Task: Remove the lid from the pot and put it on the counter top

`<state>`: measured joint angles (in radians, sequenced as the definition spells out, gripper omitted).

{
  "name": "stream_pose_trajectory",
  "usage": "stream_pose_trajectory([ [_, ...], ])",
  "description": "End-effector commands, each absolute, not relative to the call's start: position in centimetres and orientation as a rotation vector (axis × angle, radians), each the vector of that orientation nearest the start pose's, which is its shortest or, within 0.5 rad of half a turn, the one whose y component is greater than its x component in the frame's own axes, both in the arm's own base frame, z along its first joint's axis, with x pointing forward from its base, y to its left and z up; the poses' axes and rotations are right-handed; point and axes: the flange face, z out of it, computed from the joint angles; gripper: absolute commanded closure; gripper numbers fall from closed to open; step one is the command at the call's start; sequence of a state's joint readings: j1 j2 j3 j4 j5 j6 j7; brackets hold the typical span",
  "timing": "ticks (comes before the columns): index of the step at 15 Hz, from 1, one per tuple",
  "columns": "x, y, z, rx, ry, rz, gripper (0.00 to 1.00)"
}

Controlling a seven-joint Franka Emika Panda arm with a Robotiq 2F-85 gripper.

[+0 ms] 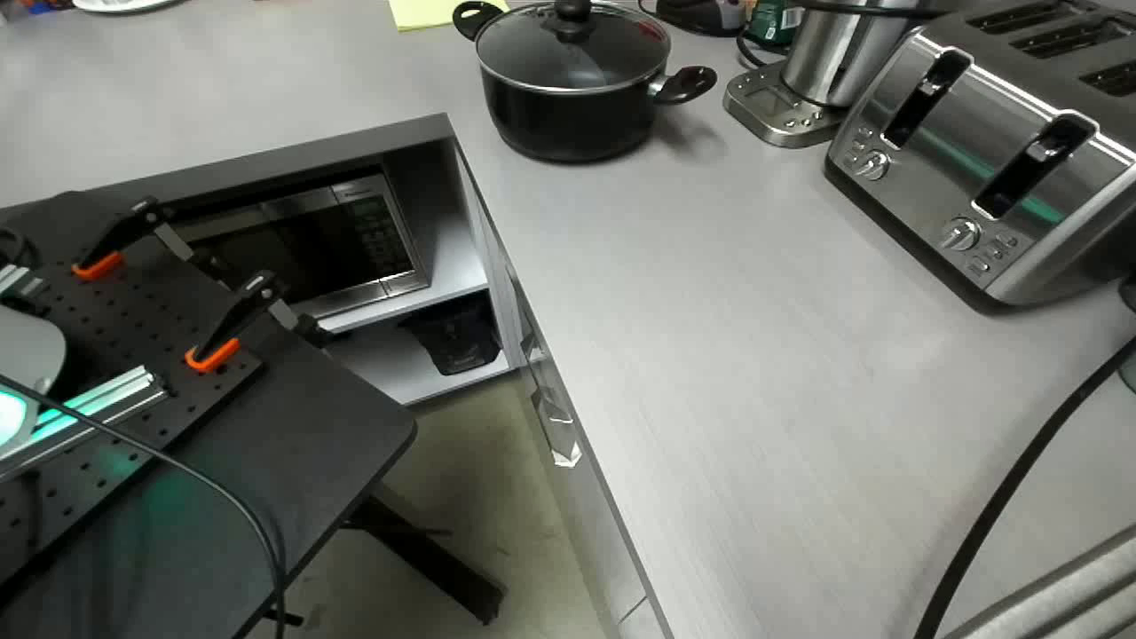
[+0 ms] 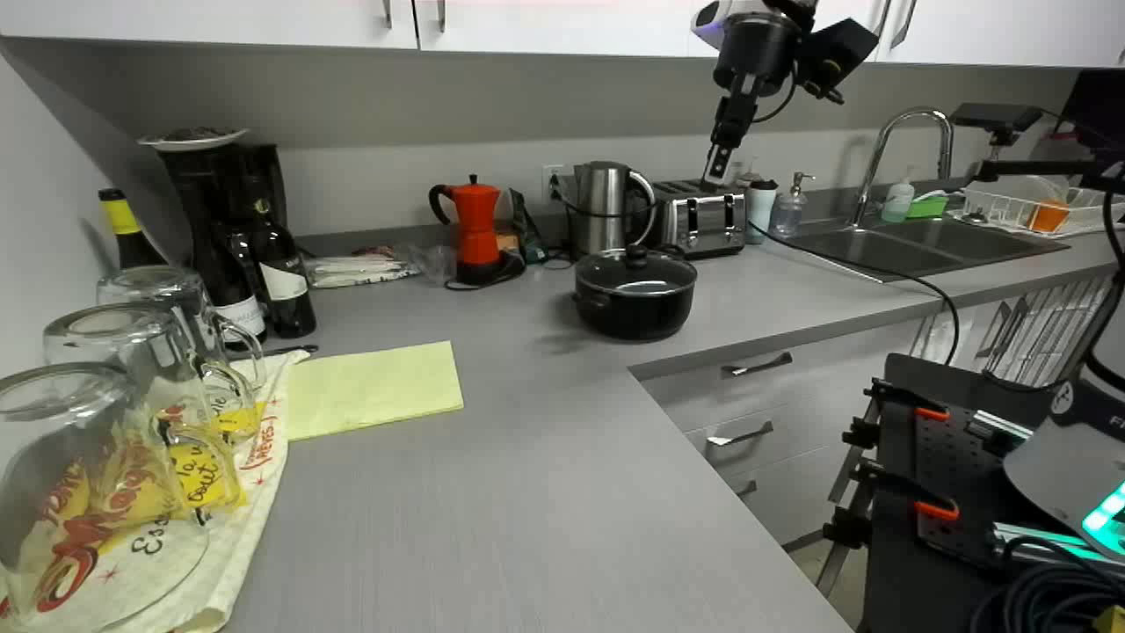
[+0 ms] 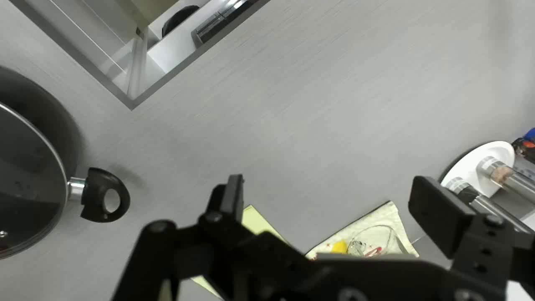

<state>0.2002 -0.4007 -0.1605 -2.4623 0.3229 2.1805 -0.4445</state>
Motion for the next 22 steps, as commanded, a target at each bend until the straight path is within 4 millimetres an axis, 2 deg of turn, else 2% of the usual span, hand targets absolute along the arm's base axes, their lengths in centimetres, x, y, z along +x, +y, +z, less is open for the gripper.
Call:
stream_pose_trajectory([
  [1, 43.1, 2.7, 45.3, -2.786, -0.452, -0.243, 0.0],
  [6, 43.1, 2.7, 45.3, -2.786, -0.452, -0.243, 0.0],
  [9, 44.3, 2.3, 44.7, -2.816, -0.401, -0.254, 0.0],
  [13, 47.2, 0.5, 43.3, -2.873, -0.226, -0.317, 0.0],
  [22, 55.4, -5.6, 40.3, -2.946, 0.299, -0.387, 0.0],
])
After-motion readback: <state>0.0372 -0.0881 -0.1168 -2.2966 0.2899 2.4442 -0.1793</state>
